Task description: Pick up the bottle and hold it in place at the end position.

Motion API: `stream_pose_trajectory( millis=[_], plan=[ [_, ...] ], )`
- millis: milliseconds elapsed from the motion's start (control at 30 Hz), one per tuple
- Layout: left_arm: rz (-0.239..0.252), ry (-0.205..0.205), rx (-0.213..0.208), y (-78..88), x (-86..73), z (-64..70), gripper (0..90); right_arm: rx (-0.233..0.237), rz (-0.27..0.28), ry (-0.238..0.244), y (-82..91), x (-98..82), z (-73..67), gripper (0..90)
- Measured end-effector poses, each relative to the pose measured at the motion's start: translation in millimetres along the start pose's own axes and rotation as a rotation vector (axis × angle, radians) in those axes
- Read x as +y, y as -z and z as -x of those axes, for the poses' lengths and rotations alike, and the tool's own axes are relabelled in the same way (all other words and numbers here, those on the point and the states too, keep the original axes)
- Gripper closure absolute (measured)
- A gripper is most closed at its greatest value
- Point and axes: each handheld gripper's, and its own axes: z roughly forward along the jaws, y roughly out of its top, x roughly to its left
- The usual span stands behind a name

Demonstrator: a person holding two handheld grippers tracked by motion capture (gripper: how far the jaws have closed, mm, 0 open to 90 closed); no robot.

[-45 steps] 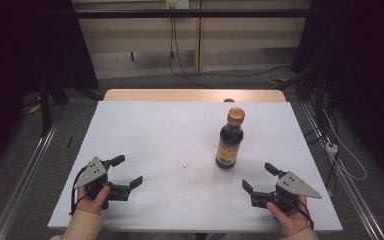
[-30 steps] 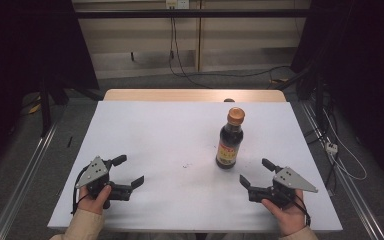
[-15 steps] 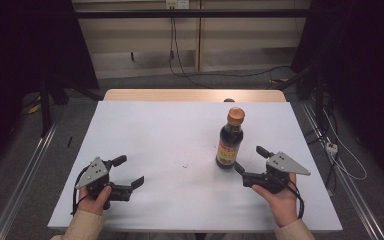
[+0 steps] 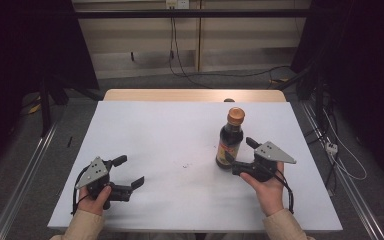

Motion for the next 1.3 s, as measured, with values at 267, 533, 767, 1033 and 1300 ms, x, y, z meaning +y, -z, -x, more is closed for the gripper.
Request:
stream_pose_trajectory(
  millis=[267,533,767,1033,1300],
  plan=[
    [-0.003,0.001,-0.007,-0.8,0.3,0.8,2.6,0.010,0.008,-0.016,-6.9,6.9,-1.2,15.0],
    [0.006,0.005,-0.014,-2.0,0.7,2.6,2.8,0.012,0.003,-0.007,-17.8,9.3,0.5,17.0],
    [0.003,-0.002,-0.016,-1.6,1.0,3.3,2.8,0.015,0.007,-0.004,-28.0,11.3,-0.6,19.3],
    [0.001,-0.001,-0.014,-1.6,0.5,2.6,2.8,0.035,0.004,-0.017,-38.0,10.7,-1.5,26.1],
    [0.002,-0.005,-0.013,-1.7,0.6,2.4,2.9,0.037,0.002,-0.001,-38.8,10.4,-0.7,30.0]
  ],
)
